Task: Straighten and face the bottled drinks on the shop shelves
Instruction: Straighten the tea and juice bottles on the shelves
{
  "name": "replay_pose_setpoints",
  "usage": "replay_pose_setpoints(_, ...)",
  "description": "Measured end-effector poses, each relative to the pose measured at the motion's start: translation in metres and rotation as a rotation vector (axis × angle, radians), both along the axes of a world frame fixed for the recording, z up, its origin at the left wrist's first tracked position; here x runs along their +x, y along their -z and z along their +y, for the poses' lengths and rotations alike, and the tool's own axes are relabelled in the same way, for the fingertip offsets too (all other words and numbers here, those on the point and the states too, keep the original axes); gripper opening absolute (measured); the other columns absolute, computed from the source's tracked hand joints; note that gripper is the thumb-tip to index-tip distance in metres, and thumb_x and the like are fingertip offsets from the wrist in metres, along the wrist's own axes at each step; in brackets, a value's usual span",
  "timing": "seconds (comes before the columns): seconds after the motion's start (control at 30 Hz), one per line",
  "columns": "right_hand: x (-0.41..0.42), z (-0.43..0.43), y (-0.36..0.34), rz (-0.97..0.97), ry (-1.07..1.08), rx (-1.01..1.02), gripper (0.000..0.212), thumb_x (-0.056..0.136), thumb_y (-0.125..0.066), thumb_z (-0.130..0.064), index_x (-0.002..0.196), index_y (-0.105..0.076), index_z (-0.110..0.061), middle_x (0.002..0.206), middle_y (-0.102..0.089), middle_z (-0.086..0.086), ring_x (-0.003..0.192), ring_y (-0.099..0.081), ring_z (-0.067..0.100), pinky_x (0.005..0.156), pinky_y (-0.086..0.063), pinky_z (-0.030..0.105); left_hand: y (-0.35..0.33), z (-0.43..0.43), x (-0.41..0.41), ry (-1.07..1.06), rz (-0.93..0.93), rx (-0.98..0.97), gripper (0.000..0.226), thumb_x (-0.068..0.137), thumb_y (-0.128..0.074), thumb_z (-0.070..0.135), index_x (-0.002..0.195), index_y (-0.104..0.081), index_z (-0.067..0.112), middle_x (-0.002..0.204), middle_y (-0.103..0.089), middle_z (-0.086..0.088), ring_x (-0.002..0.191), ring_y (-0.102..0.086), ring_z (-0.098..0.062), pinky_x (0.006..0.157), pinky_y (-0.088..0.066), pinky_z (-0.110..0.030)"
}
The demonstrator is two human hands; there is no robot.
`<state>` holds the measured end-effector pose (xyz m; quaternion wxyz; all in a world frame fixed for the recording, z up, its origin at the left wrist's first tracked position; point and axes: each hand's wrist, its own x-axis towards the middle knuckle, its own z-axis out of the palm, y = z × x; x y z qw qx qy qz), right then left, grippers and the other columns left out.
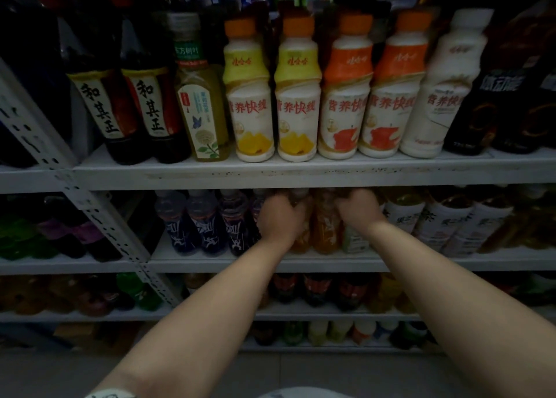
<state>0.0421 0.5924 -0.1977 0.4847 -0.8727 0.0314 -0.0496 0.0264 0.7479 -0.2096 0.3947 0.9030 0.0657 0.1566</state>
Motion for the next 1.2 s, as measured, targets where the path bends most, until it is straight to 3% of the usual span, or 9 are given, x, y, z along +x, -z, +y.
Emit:
replay_pose_setpoints(0.13, -0.002, 0.003, 0.005, -0.093, 0.059, 0.025, 0.027, 0.080, -0.072, -0.029, 0.102, -0.070, -0.015, 0.072, -0.054, -0.023, 0.070, -0.049, 0.000, 0.069, -0.038, 0.018, -0.001, 0.005, 0.002, 0.104, -0.052, -0.008, 0.034, 0.085, -0.065, 0.036, 0.106, -0.067, 0.009, 0.102, -0.069, -0.011, 0.097, -0.063, -0.029, 0.079, -0.052, -0.034)
replay_pose_setpoints(0.2, -0.002, 0.004, 0.008, -0.118, 0.081, 0.002, 0.024, 0.080, -0.072, -0.032, 0.097, -0.070, -0.016, 0.066, -0.047, -0.029, 0.063, -0.043, -0.006, 0.062, -0.036, 0.017, 0.000, 0.008, 0.005, 0.136, -0.044, -0.005, 0.034, 0.086, -0.064, 0.033, 0.107, -0.067, 0.007, 0.101, -0.069, -0.013, 0.096, -0.063, -0.029, 0.081, -0.053, -0.039)
replay_pose_setpoints(0.5, -0.004, 0.007, 0.013, -0.158, 0.155, -0.034, 0.017, 0.078, -0.073, -0.037, 0.079, -0.060, -0.025, 0.067, -0.050, -0.020, 0.066, -0.049, 0.005, 0.066, -0.039, 0.022, 0.005, 0.007, 0.006, 0.122, -0.080, 0.105, 0.031, 0.089, -0.062, 0.032, 0.103, -0.066, 0.005, 0.097, -0.069, -0.014, 0.091, -0.064, -0.030, 0.076, -0.053, -0.038)
replay_pose_setpoints(0.6, -0.002, 0.010, 0.013, -0.122, 0.170, -0.105, 0.022, 0.079, -0.069, -0.042, 0.075, -0.060, -0.023, 0.067, -0.054, -0.011, 0.066, -0.052, 0.011, 0.061, -0.037, 0.021, 0.015, 0.002, -0.003, 0.083, -0.115, 0.114, 0.036, 0.086, -0.064, 0.030, 0.115, -0.059, 0.011, 0.113, -0.063, -0.010, 0.105, -0.058, -0.026, 0.085, -0.047, -0.031)
replay_pose_setpoints(0.73, 0.002, 0.007, 0.011, -0.047, 0.107, -0.316, 0.035, 0.082, -0.061, -0.052, 0.072, -0.059, -0.018, 0.071, -0.053, -0.002, 0.067, -0.051, 0.018, 0.057, -0.035, 0.023, 0.052, -0.011, -0.046, 0.050, -0.156, -0.006, 0.060, 0.086, -0.060, 0.022, 0.143, -0.039, 0.021, 0.142, -0.038, 0.004, 0.125, -0.036, -0.006, 0.098, -0.026, -0.015)
replay_pose_setpoints(0.87, 0.003, 0.001, 0.015, -0.010, 0.068, -0.379, 0.031, 0.086, -0.059, -0.047, 0.076, -0.050, -0.019, 0.076, -0.053, 0.001, 0.066, -0.047, 0.016, 0.058, -0.035, 0.025, 0.093, -0.021, -0.072, 0.103, 0.154, -0.072, 0.063, 0.086, -0.057, 0.020, 0.145, -0.034, 0.021, 0.142, -0.040, 0.000, 0.126, -0.045, -0.019, 0.095, -0.035, -0.015)
replay_pose_setpoints(0.93, 0.002, 0.000, 0.015, -0.033, 0.048, -0.418, 0.029, 0.087, -0.059, -0.044, 0.078, -0.049, -0.018, 0.079, -0.056, 0.004, 0.071, -0.053, 0.021, 0.061, -0.037, 0.026, 0.104, -0.023, -0.070, 0.159, 0.329, -0.051, 0.075, 0.088, -0.056, 0.022, 0.152, -0.016, 0.020, 0.156, -0.020, -0.001, 0.139, -0.028, -0.020, 0.109, -0.026, -0.019)
replay_pose_setpoints(1.03, 0.002, -0.001, 0.012, -0.065, 0.028, -0.443, 0.032, 0.085, -0.059, -0.046, 0.071, -0.047, -0.020, 0.071, -0.048, -0.002, 0.067, -0.050, 0.019, 0.059, -0.037, 0.027, 0.111, -0.028, -0.066, 0.211, 0.506, 0.071, 0.083, 0.092, -0.051, 0.031, 0.152, 0.005, 0.017, 0.160, 0.009, -0.004, 0.146, -0.003, -0.023, 0.117, -0.011, -0.026)
replay_pose_setpoints(1.2, 0.004, -0.004, 0.009, -0.047, 0.016, -0.505, 0.042, 0.083, -0.060, -0.051, 0.056, -0.041, -0.024, 0.058, -0.044, -0.006, 0.054, -0.042, 0.013, 0.049, -0.032, 0.026, 0.113, -0.043, -0.063, 0.181, 0.620, 0.137, 0.094, 0.090, -0.051, 0.042, 0.149, 0.017, 0.015, 0.157, 0.021, -0.008, 0.146, 0.008, -0.027, 0.118, -0.008, -0.037)
